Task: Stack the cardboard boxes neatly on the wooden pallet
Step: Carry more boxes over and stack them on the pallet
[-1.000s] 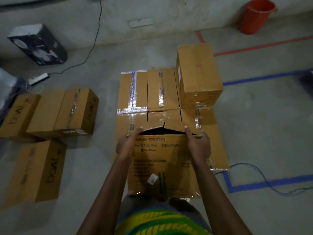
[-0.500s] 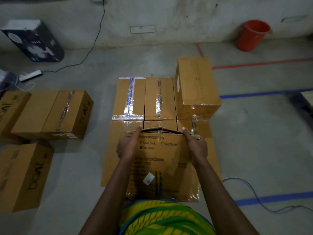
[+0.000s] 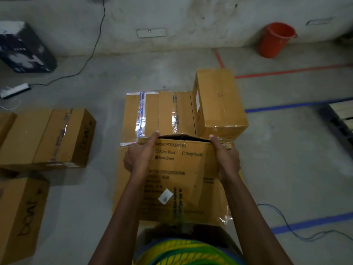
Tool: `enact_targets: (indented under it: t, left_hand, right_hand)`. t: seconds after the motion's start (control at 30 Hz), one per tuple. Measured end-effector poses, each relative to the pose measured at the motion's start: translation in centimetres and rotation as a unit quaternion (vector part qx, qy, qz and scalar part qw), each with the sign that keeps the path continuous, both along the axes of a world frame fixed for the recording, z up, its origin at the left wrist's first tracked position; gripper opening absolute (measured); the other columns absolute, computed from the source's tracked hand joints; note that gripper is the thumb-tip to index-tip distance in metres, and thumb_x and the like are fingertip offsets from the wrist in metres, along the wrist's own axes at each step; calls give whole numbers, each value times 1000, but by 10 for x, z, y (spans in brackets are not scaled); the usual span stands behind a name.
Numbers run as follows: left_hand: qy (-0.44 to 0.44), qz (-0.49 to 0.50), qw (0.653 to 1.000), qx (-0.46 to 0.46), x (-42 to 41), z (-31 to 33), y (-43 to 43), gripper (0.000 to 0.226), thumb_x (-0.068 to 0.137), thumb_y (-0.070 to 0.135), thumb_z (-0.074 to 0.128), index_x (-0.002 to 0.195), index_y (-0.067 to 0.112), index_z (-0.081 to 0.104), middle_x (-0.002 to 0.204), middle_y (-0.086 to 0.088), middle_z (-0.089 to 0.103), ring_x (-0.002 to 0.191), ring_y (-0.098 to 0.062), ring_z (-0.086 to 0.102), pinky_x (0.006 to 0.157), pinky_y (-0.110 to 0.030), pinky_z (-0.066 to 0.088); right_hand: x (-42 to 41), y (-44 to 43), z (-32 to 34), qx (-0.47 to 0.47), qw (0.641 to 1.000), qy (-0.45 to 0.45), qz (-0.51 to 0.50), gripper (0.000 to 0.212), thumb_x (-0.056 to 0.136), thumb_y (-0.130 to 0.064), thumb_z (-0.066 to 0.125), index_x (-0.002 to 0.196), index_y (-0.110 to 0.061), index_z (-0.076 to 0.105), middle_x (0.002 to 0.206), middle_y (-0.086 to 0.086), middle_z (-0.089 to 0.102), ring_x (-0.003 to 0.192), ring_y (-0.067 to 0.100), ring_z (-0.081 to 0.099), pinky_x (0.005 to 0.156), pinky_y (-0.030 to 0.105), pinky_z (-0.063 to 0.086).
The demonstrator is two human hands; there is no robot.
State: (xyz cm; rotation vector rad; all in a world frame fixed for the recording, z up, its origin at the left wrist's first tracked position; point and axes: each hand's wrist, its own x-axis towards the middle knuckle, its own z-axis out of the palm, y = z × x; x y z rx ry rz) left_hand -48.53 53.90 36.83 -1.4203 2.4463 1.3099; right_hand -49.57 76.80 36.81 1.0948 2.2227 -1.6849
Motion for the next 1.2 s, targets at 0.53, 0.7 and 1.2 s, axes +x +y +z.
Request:
enact_targets:
  t: [0.53, 0.7, 1.2]
  left_hand:
    - [230, -52, 951, 201, -245, -80, -50, 27, 86, 35, 70, 107, 18, 68, 85, 4, 69, 71, -8, 65, 59, -21, 50]
    - [202, -99, 936, 271, -279, -242, -59, 58, 80, 32, 76, 136, 28, 63, 120, -4, 73, 107, -18, 68, 93, -35, 52]
    - [148, -3, 949, 278, -218, -381, -32, 58, 80, 52, 81, 129, 22, 66, 120, 3, 73, 109, -17, 71, 84, -40, 62]
  right_hand:
    - [-269, -17, -98, -86, 976, 188, 74, 58, 93, -35, 71, 147, -25, 54, 140, -16, 49, 126, 3, 46, 101, 25, 41]
    - [-302, -18, -248, -101, 985, 133, 38, 59, 91, -26, 65, 149, -24, 52, 148, -3, 55, 129, 14, 56, 106, 30, 48]
    - [-272, 15, -348, 284, 845, 75, 446, 95, 69, -41, 90, 152, -27, 46, 165, 16, 26, 148, 34, 27, 119, 39, 27]
